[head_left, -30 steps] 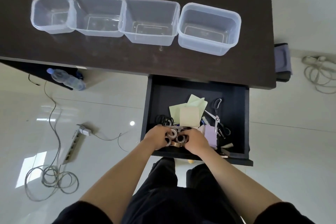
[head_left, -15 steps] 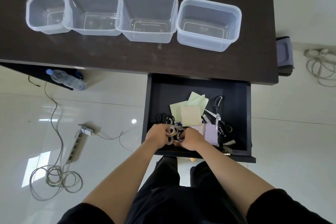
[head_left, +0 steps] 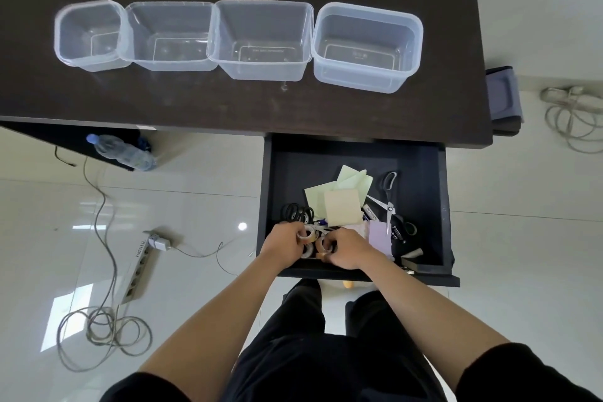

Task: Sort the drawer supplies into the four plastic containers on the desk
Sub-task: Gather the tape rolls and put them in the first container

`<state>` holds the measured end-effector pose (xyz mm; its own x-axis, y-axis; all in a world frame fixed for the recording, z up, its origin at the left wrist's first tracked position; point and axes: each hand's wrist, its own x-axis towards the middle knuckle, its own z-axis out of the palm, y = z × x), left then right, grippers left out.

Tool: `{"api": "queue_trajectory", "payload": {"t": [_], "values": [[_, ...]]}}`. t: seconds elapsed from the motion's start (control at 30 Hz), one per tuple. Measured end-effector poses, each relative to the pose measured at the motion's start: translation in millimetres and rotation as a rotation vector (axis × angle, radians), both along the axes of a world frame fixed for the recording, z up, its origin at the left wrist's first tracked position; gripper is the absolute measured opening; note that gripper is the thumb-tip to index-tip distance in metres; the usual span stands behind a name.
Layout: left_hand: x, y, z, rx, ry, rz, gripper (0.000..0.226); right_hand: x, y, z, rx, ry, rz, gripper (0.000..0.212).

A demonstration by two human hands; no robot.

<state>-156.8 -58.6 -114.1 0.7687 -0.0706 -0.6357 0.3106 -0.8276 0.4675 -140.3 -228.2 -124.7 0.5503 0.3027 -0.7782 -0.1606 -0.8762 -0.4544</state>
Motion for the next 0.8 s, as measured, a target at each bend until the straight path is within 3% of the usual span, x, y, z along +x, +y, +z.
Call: {"api": "queue_trajectory", "payload": {"t": [0.13, 0.4, 0.8], "values": [[-7.5, 1.1, 6.6, -0.001, -0.047, 0.03, 0.013, -3.4, -9.7, 10.5, 0.112, -0.001, -0.123, 0.022], [-17.2, 1.2, 30.0, -0.016, -0.114, 0.154, 0.013, -6.6, -27.2, 41.0, 0.296, 0.01, -0.358, 0.013], [-32.1, 4.7, 66.8, -0.066, -0.258, 0.328, 0.006, -12.1, -12.8, 71.7, 0.475, -0.182, -0.49, 0.021]]}}
